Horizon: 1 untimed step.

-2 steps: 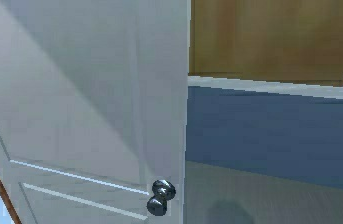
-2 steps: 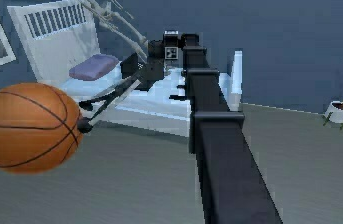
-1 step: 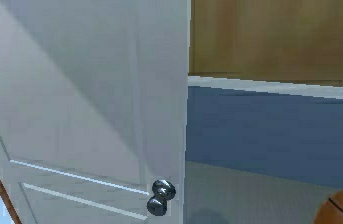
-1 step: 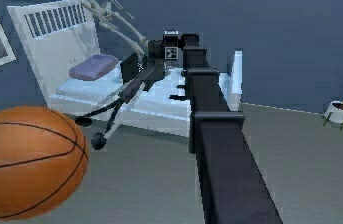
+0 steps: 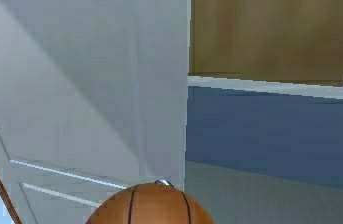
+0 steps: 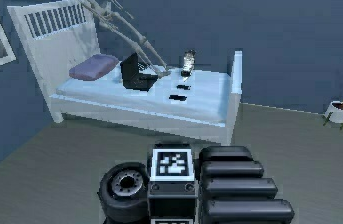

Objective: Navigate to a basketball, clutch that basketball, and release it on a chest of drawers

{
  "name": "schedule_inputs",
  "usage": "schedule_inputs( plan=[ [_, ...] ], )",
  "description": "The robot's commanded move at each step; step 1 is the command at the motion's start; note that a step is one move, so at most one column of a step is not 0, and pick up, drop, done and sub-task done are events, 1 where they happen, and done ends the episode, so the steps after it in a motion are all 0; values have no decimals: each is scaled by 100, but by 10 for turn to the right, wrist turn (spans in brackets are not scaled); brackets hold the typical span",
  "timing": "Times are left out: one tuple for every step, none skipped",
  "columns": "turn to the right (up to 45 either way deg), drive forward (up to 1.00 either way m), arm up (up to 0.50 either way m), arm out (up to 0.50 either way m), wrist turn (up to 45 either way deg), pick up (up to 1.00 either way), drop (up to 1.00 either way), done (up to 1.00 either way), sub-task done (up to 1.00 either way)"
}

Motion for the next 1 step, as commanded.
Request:
schedule_inputs(
  plan=[
    [450, 0, 0, 0, 0, 0, 0, 0, 0]
  ],
)
